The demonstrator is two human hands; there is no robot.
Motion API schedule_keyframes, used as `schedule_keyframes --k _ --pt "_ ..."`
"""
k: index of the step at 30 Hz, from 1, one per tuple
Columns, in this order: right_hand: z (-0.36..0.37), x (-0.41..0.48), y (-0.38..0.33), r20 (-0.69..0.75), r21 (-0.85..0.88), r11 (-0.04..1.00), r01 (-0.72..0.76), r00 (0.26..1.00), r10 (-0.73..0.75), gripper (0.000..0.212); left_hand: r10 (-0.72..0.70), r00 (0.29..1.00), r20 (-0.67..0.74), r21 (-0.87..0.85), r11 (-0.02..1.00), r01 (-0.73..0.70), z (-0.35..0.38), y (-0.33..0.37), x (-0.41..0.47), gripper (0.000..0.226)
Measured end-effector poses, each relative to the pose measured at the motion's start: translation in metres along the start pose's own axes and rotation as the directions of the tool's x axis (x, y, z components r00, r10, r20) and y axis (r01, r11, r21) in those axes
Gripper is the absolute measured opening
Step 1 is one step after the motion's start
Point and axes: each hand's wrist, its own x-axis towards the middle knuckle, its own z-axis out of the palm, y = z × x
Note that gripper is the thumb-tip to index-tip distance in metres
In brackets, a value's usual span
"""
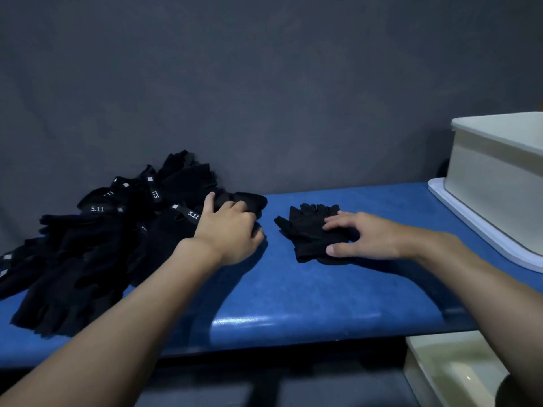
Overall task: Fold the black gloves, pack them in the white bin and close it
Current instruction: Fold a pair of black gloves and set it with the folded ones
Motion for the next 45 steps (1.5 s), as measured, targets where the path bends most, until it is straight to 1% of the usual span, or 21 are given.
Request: schedule_keyframes --k 4,7,9,11,13,16,18,20,22,25,27,29,31,35,36,38,39,40,42,43,45 --pt "0.004 -0.002 0.003 -0.096 0.001 1.000 0.008 0.995 -0.008 0.052 0.003 0.997 -0.074 -0.035 0.999 -0.006 -0.001 -0.002 -0.003 0.042" --pt "0.009 -0.006 -0.001 -0.158 0.031 0.999 0.029 0.987 -0.024 0.043 -0.017 0.983 -0.186 -0.168 0.986 -0.015 -0.006 0.000 -0.005 0.043" --pt "0.010 -0.008 -0.009 -0.265 0.085 0.995 0.060 0.964 -0.036 0.033 -0.022 0.964 -0.267 -0.271 0.961 -0.053 -0.013 0.001 -0.006 0.045" --pt "0.008 -0.009 -0.019 -0.400 0.170 0.980 0.100 0.916 -0.024 0.032 -0.041 0.919 -0.393 -0.367 0.923 -0.116 -0.021 0.000 -0.004 0.044" --pt "0.004 -0.010 -0.031 -0.524 0.188 0.973 0.136 0.851 -0.018 0.039 -0.098 0.844 -0.527 -0.489 0.847 -0.207 -0.029 0.000 -0.003 0.040" --pt "0.001 -0.008 -0.048 -0.653 0.233 0.944 0.234 0.757 -0.027 0.052 -0.169 0.777 -0.607 -0.625 0.704 -0.336 -0.043 0.005 -0.005 0.031" --pt "-0.001 -0.010 -0.061 -0.643 0.373 0.875 0.310 0.766 0.003 0.062 -0.148 0.780 -0.608 -0.650 0.658 -0.381 -0.050 0.011 -0.007 0.028" --pt "-0.003 -0.012 -0.072 -0.563 0.536 0.763 0.361 0.826 0.005 0.067 -0.088 0.794 -0.601 -0.641 0.646 -0.414 -0.056 0.016 -0.009 0.030" --pt "-0.002 -0.014 -0.079 -0.505 0.629 0.677 0.382 0.863 -0.019 0.057 -0.036 0.806 -0.590 -0.629 0.647 -0.432 -0.059 0.019 -0.011 0.034" --pt "-0.002 -0.016 -0.087 -0.551 0.637 0.652 0.411 0.834 0.012 0.022 0.009 0.829 -0.560 -0.636 0.636 -0.436 -0.063 0.021 -0.015 0.039" --pt "-0.002 -0.016 -0.086 -0.570 0.660 0.641 0.392 0.817 0.088 0.020 0.034 0.857 -0.514 -0.662 0.619 -0.422 -0.066 0.020 -0.017 0.048" --pt "-0.004 -0.019 -0.084 -0.552 0.690 0.620 0.373 0.825 0.117 0.024 0.045 0.871 -0.488 -0.652 0.645 -0.399 -0.067 0.018 -0.017 0.051" --pt "-0.005 -0.022 -0.082 -0.528 0.709 0.602 0.368 0.842 0.107 0.023 -0.025 0.862 -0.507 -0.669 0.642 -0.375 -0.068 0.017 -0.016 0.036" --pt "-0.006 -0.030 -0.081 -0.478 0.725 0.597 0.344 0.875 0.075 0.019 -0.247 0.823 -0.511 -0.782 0.532 -0.326 -0.072 0.017 -0.010 0.018" --pt "-0.008 -0.031 -0.081 -0.465 0.759 0.553 0.343 0.881 0.092 0.024 -0.278 0.813 -0.512 -0.793 0.516 -0.323 -0.073 0.016 -0.008 0.017" --pt "-0.014 -0.033 -0.080 -0.428 0.855 0.387 0.344 0.890 0.155 0.036 -0.307 0.807 -0.505 -0.803 0.510 -0.309 -0.076 0.014 -0.005 0.017" --pt "-0.016 -0.035 -0.080 -0.414 0.877 0.334 0.344 0.895 0.166 0.035 -0.299 0.811 -0.503 -0.799 0.519 -0.304 -0.077 0.014 -0.005 0.018" --pt "-0.017 -0.036 -0.080 -0.419 0.871 0.349 0.345 0.894 0.162 0.029 -0.276 0.820 -0.502 -0.793 0.526 -0.308 -0.078 0.015 -0.005 0.020" --pt "-0.014 -0.038 -0.080 -0.478 0.768 0.538 0.347 0.870 0.120 0.020 -0.200 0.847 -0.492 -0.787 0.518 -0.335 -0.081 0.022 -0.008 0.024" --pt "-0.011 -0.038 -0.079 -0.508 0.703 0.618 0.351 0.857 0.091 0.025 -0.156 0.862 -0.483 -0.786 0.511 -0.348 -0.082 0.026 -0.010 0.025" --pt "-0.009 -0.037 -0.075 -0.534 0.630 0.690 0.358 0.844 0.049 0.037 -0.076 0.890 -0.449 -0.795 0.489 -0.359 -0.086 0.033 -0.013 0.027"
